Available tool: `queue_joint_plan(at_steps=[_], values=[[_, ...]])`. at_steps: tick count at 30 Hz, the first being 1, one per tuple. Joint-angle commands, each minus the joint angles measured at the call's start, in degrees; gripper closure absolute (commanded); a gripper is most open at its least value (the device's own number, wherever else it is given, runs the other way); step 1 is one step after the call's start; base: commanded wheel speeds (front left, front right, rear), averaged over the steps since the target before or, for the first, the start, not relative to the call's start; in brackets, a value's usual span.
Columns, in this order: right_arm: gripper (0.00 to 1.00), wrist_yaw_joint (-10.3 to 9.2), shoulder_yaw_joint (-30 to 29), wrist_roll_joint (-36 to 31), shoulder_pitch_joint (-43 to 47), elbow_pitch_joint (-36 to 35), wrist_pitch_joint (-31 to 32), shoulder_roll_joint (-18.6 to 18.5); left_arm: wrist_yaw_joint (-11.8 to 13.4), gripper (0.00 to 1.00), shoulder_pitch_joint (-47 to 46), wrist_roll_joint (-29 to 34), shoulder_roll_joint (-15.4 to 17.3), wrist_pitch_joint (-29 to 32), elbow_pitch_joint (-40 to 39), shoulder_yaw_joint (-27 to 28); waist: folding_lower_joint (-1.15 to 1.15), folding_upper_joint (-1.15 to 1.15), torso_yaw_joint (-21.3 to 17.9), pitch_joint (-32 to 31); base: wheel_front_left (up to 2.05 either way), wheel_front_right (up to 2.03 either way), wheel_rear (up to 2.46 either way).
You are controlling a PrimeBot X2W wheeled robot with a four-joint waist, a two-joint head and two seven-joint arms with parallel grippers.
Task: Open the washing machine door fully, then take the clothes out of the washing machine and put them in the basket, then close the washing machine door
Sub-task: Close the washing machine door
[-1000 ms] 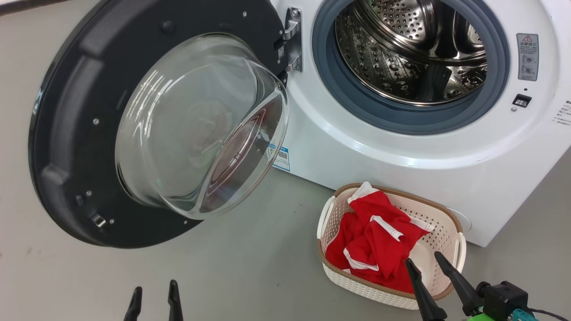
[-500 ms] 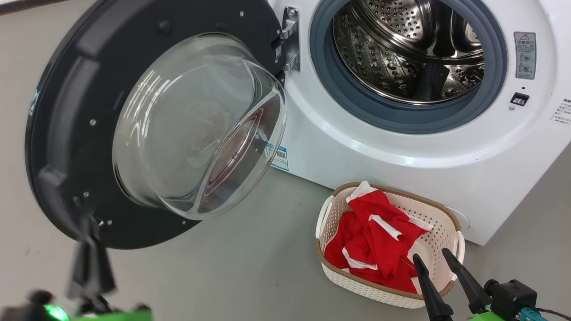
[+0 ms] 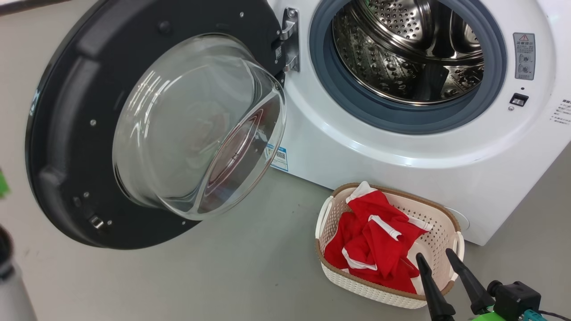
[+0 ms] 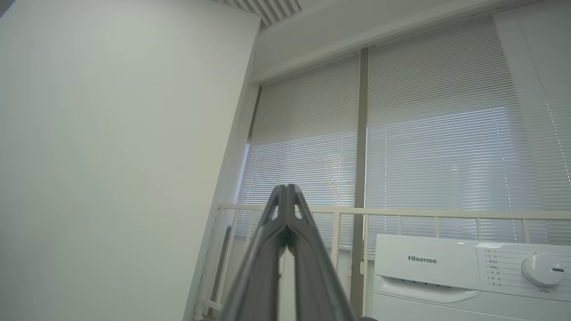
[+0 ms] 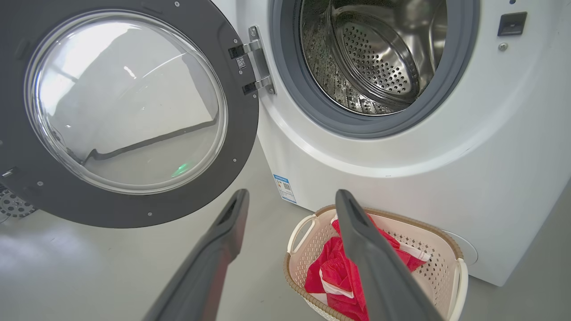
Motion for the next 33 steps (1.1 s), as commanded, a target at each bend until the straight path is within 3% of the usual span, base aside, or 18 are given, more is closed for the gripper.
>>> queue_joint_plan(at_steps=[1, 4, 10, 16, 26, 33], values=[[0.00, 0.43, 0.52, -0.65, -0.40, -1.65, -0.37, -0.59, -0.56, 1.00, -5.72, -4.43, 2.94, 0.51, 4.37, 3.17, 0.00, 0.00, 0.06, 0.08, 0.00, 0.00, 0.00], [0.00, 0.43, 0.13, -0.72, -0.33, -1.74, -0.37, -0.53, -0.78, 1.00, -9.85, -6.90, 5.40, 2.95, 10.32, 4.21, 0.00, 0.00, 0.08, 0.19, 0.00, 0.00, 0.00], [0.00, 0.43, -0.40, -0.90, -0.21, -1.85, -0.37, -0.35, 0.72, 1.00, -20.58, -17.55, 10.51, 15.97, 30.23, 8.85, 0.00, 0.00, 0.07, 0.29, 0.00, 0.00, 0.00], [0.00, 0.43, -0.55, -1.06, 0.09, -2.03, -0.37, -0.27, 0.70, 1.00, -24.87, -20.49, 15.60, 31.88, 45.02, 6.63, 0.00, 0.00, 0.09, 0.43, 0.00, 0.00, 0.00], [0.00, 0.43, -0.54, -1.18, 0.81, -2.29, -0.37, -0.27, -1.95, 1.00, -25.34, -23.23, 19.46, 49.34, 54.38, 2.27, 0.00, 0.00, 0.05, 0.16, 0.00, 0.00, 0.00], [0.00, 0.43, -0.58, -1.40, 1.11, -2.48, -0.37, -0.30, -2.78, 1.00, -23.79, -26.76, 19.56, 55.92, 54.41, 0.19, 0.00, 0.00, -0.01, 0.05, 0.00, 0.00, 0.00]])
